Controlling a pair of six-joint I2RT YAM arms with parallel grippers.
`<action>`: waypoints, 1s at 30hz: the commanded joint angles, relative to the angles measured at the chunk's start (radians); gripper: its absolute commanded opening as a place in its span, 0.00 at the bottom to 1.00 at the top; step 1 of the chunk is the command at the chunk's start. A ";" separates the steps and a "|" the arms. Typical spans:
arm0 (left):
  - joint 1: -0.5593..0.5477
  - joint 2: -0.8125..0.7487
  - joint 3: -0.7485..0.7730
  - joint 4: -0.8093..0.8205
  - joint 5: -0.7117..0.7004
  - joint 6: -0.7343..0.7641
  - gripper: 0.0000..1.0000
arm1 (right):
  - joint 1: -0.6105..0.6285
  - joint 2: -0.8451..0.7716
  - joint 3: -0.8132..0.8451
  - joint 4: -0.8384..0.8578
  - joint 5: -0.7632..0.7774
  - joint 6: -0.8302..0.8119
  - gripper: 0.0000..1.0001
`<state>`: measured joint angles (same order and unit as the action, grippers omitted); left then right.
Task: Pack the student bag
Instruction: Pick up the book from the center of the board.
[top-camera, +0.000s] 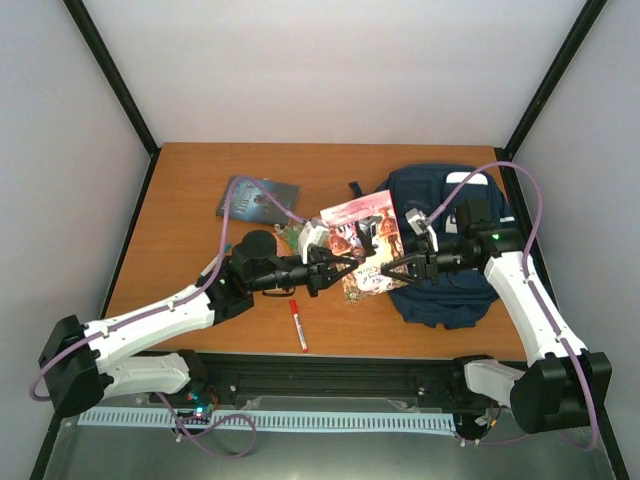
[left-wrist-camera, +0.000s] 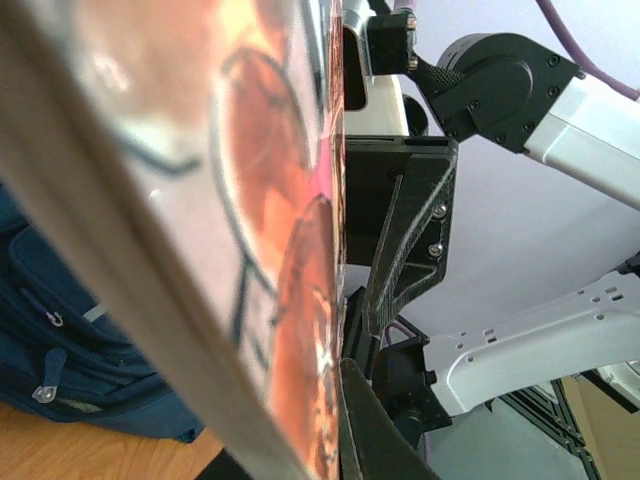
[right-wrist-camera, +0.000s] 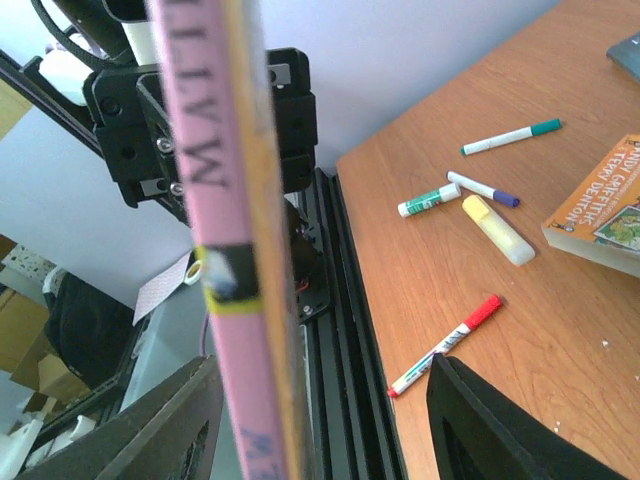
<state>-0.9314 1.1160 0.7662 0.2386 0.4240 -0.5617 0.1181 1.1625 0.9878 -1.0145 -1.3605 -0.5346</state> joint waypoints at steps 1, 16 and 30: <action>-0.001 0.041 0.060 0.070 0.016 -0.034 0.01 | -0.005 -0.018 0.011 0.051 -0.069 0.037 0.55; 0.005 0.125 0.155 -0.124 -0.201 -0.025 0.73 | -0.203 0.054 0.164 0.012 -0.006 0.182 0.03; 0.029 0.616 0.580 -0.567 -0.496 -0.097 0.75 | -0.548 -0.129 0.148 0.026 0.491 0.178 0.03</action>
<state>-0.9123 1.6218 1.2087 -0.1726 -0.0013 -0.6334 -0.3771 1.0870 1.1099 -0.9504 -1.0145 -0.3107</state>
